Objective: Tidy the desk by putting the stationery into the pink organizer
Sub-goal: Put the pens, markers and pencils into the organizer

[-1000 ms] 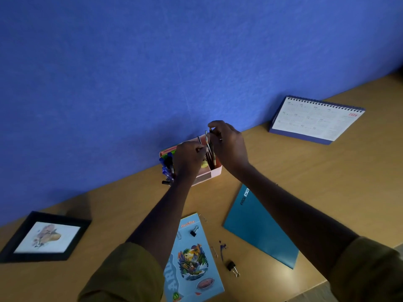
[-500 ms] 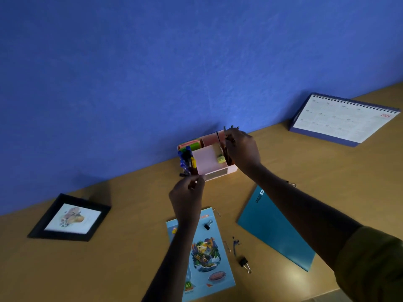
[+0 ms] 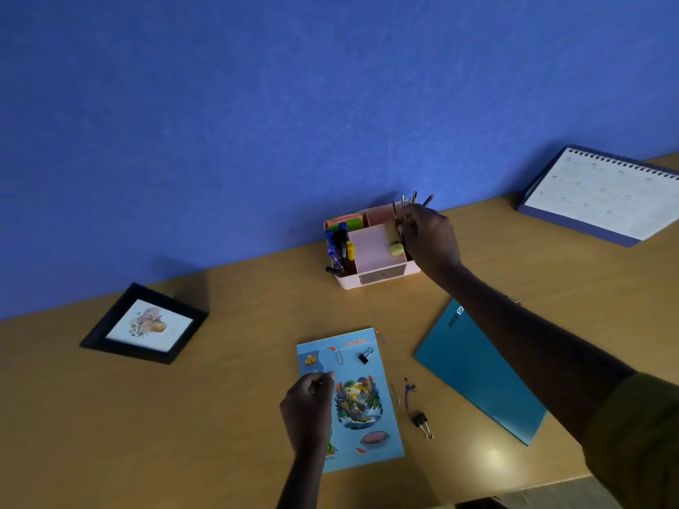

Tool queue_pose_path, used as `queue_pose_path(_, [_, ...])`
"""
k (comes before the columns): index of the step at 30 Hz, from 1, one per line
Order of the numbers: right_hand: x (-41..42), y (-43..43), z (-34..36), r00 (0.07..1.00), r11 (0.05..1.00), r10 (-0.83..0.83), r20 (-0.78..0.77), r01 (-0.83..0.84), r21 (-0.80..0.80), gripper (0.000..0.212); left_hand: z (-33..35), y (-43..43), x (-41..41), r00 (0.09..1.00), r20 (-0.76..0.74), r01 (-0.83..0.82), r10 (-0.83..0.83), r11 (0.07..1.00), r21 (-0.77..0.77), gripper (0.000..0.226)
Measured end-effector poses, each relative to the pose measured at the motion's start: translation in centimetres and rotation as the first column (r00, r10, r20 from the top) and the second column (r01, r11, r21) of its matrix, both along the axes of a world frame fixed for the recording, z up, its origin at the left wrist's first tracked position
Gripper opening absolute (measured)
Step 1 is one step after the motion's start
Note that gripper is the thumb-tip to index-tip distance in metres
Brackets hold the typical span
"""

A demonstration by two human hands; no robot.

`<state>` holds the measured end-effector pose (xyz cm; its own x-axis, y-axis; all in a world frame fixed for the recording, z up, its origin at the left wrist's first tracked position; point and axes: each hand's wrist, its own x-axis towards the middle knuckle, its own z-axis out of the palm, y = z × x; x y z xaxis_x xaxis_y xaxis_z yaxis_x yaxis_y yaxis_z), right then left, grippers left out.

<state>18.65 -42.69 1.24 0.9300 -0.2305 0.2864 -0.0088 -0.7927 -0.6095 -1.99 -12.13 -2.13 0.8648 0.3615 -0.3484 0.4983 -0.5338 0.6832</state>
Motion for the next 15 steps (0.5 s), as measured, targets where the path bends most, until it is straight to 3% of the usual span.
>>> queue_pose_path(4, [-1.7,-0.1,0.8,1.000,0.999,-0.004,0.014,0.004,0.033,0.025,-0.4,0.3,-1.3,0.999,-0.040,0.029,-0.028,1.000,0.004,0.014])
queue_pose_path(9, [-6.5,1.2,1.6,0.999,0.994,0.006,0.037,-0.010,0.108,0.017,-0.3,-0.2,-1.8,0.998,-0.038,0.043,-0.043,0.999,0.000,0.014])
queue_pose_path(15, [-15.3,2.9,-0.2,0.998,0.978,-0.001,-0.070,0.016,0.207,0.016,-0.1,-1.2,-2.2,0.996,-0.009,0.091,-0.091,0.996,-0.017,0.013])
